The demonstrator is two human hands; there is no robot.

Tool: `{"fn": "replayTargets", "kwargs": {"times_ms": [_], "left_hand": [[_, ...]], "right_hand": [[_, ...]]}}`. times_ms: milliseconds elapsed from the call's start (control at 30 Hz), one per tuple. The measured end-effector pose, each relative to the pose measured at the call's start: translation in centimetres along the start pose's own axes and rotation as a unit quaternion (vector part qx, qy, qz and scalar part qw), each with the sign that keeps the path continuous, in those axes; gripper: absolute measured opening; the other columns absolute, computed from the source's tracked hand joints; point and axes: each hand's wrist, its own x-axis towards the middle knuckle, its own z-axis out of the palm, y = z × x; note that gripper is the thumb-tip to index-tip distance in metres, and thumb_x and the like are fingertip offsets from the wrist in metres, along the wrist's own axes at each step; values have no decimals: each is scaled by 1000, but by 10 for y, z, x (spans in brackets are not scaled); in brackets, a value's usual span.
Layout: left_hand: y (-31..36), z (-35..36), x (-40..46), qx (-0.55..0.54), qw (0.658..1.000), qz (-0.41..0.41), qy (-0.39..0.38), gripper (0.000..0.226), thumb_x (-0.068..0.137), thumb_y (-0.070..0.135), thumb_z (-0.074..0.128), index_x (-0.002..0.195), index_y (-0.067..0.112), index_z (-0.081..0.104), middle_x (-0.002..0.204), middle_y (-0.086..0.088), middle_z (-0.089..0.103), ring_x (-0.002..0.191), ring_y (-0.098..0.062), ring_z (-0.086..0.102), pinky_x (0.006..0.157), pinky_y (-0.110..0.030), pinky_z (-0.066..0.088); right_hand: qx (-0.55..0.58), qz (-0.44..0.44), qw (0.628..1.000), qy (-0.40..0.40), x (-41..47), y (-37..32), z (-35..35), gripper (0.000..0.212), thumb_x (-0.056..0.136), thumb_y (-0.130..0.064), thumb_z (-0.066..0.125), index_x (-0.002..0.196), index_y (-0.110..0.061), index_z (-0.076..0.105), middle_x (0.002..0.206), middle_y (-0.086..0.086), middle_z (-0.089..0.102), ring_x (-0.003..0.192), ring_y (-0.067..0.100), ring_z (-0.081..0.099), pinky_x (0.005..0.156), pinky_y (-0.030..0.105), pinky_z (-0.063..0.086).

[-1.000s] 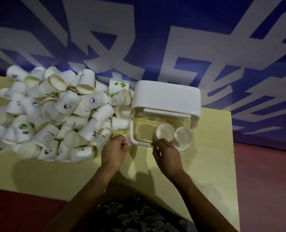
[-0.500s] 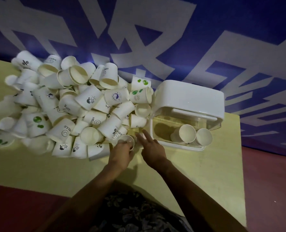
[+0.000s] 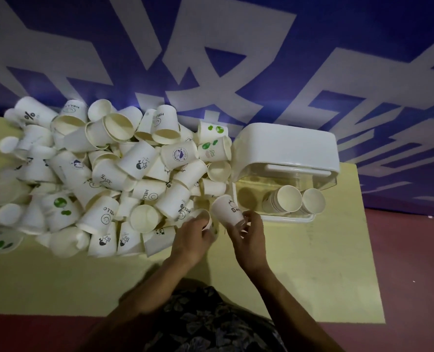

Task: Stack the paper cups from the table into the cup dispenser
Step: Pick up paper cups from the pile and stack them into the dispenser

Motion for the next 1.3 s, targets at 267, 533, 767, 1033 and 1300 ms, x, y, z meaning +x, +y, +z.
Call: {"fn": "replayTargets", "kwargs": {"times_ms": [267, 533, 767, 1033, 1300], "left_hand": [[41, -17, -2, -36, 994, 97, 34, 36, 88, 14, 56, 61, 26, 35, 60, 4, 45, 57, -17, 45, 51, -29, 25], [101, -23, 1, 30, 980, 184, 76, 17, 92, 19, 52, 76, 14, 54, 77, 2, 54, 74, -22, 52, 58, -33, 40], [164, -5, 15, 28, 959, 258, 114, 12, 89, 14, 59, 94, 10, 70, 89, -4, 66, 83, -26, 57, 65, -36, 51], [203, 35, 29, 44, 962, 264, 48, 22, 98, 18, 49, 103, 10, 68, 102, -2, 65, 92, -23, 55, 79, -37, 49], [204, 80, 51, 152, 981, 99, -61, 16, 90, 13, 57, 102, 20, 66, 100, 2, 65, 98, -19, 58, 86, -27, 46]], "right_hand": [[18, -48, 993, -104, -7, -8, -43, 96, 76, -28, 77, 149, -41, 17, 108, -1, 57, 82, 15, 64, 72, 30, 55], [-26, -153, 986, 65, -5, -14, -109, 12, 93, -30, 64, 102, -23, 66, 114, -5, 50, 85, 3, 63, 67, 29, 55], [-97, -166, 957, 218, 9, 4, -176, 9, 93, -22, 65, 97, -17, 71, 119, -3, 54, 80, 6, 60, 61, 21, 51], [-187, -203, 942, 189, 46, 43, -221, 20, 91, -13, 66, 110, -13, 72, 105, 1, 68, 95, 20, 60, 72, 27, 50], [-276, -207, 937, 45, 87, 82, -218, 8, 89, -15, 66, 93, -20, 70, 90, -4, 64, 83, 25, 54, 51, 32, 46]]}}
